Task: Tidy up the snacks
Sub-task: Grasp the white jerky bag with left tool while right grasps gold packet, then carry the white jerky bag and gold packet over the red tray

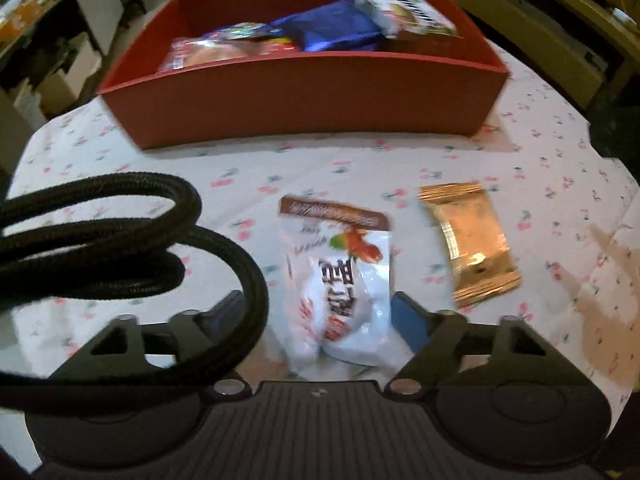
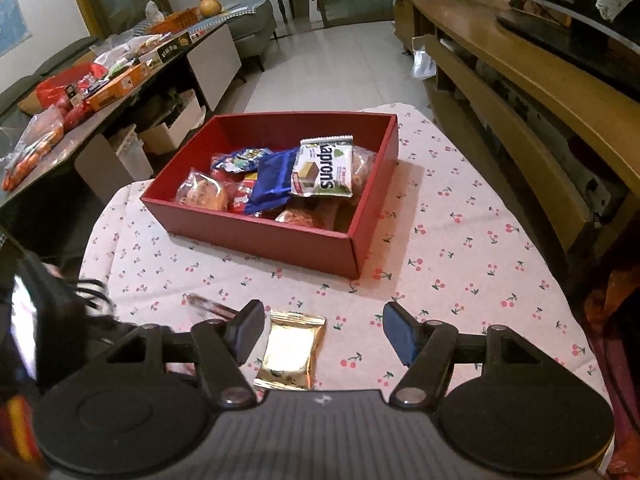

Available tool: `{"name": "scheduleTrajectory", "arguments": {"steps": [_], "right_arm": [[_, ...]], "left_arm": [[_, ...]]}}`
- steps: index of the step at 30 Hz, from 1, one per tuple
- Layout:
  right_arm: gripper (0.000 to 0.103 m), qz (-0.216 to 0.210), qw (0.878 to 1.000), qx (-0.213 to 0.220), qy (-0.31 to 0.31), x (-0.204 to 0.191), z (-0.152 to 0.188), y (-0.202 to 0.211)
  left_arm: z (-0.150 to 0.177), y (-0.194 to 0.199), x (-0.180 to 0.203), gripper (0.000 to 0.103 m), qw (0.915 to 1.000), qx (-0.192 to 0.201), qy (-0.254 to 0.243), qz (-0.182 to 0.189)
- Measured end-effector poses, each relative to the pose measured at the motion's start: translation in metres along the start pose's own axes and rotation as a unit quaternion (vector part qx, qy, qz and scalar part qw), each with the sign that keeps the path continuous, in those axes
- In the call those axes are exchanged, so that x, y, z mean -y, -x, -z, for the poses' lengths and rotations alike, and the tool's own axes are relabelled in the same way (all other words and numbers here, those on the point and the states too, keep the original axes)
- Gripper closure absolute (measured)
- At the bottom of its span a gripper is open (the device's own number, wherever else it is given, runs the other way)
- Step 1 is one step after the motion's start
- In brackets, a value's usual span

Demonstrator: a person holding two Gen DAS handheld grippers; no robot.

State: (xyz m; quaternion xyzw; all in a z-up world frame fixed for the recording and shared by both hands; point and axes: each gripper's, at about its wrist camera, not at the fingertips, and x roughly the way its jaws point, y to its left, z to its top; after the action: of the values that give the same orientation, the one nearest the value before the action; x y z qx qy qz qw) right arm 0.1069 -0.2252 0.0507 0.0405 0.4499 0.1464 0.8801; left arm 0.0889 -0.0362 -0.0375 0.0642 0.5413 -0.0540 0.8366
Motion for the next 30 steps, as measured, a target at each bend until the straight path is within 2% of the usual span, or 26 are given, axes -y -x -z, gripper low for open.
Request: {"name": "scheduleTrajectory", "arguments": {"steps": [3, 7, 9, 11, 12, 14, 15, 18, 19, 23, 24, 26, 27, 28, 30], "right_arm": [[0.031, 0.009, 1.000, -0.020, 0.007, -0.003, 0.003, -0.011], [0.030, 0.016, 0.998, -0.065, 0.006, -0.009, 0.009, -0.040], [0.030, 0.021, 0.996, -0.090, 0.003, -0.013, 0.013, -0.056], [0.030, 0.024, 0.995, -0.099, 0.004, -0.018, 0.015, -0.065], [0.030, 0.027, 0.994, -0.104, 0.006, -0.021, 0.015, -0.070], [0.030, 0.031, 0.993, -0.110, 0.010, -0.026, 0.015, -0.077], [0.030, 0.033, 0.993, -0.111, 0.014, -0.030, 0.015, -0.081], [0.030, 0.037, 0.991, -0.126, 0.029, -0.041, 0.018, -0.094], [0.028, 0.041, 0.990, -0.130, 0.035, -0.045, 0.020, -0.098], [0.028, 0.062, 0.989, -0.116, 0.071, -0.060, 0.020, -0.106], [0.031, 0.060, 0.989, -0.115, 0.073, -0.061, 0.019, -0.106], [0.047, 0.056, 0.989, -0.112, 0.074, -0.061, 0.017, -0.105], [0.051, 0.055, 0.990, -0.110, 0.074, -0.061, 0.017, -0.104], [0.055, 0.055, 0.990, -0.108, 0.076, -0.062, 0.017, -0.103], [0.056, 0.057, 0.989, -0.106, 0.085, -0.064, 0.019, -0.103]], "left_arm": [[-0.001, 0.002, -0.012, 0.028, 0.9999, -0.011, -0.002, 0.009], [-0.011, 0.003, -0.009, 0.015, 0.9994, 0.011, -0.034, -0.003], [-0.015, 0.001, -0.007, 0.011, 0.9981, 0.014, -0.059, 0.004], [-0.020, -0.006, -0.005, 0.004, 0.9961, 0.020, -0.086, 0.001], [-0.022, -0.007, -0.008, 0.006, 0.9957, 0.020, -0.090, 0.010], [-0.022, -0.009, -0.019, 0.013, 0.9967, 0.015, -0.068, 0.042], [-0.020, -0.008, -0.023, 0.015, 0.9967, 0.020, -0.064, 0.045], [-0.015, -0.002, -0.028, 0.031, 0.9962, 0.031, -0.069, 0.043], [-0.014, 0.000, -0.031, 0.041, 0.9962, 0.035, -0.065, 0.045], [-0.014, 0.003, -0.041, 0.041, 0.9967, 0.032, -0.042, 0.062], [-0.014, 0.004, -0.040, 0.041, 0.9966, 0.031, -0.045, 0.062], [-0.014, 0.004, -0.037, 0.040, 0.9961, 0.030, -0.049, 0.067], [-0.014, 0.004, -0.036, 0.040, 0.9960, 0.030, -0.051, 0.068], [-0.014, 0.003, -0.036, 0.040, 0.9958, 0.030, -0.052, 0.069], [-0.015, 0.003, -0.036, 0.040, 0.9958, 0.029, -0.052, 0.069]]}}
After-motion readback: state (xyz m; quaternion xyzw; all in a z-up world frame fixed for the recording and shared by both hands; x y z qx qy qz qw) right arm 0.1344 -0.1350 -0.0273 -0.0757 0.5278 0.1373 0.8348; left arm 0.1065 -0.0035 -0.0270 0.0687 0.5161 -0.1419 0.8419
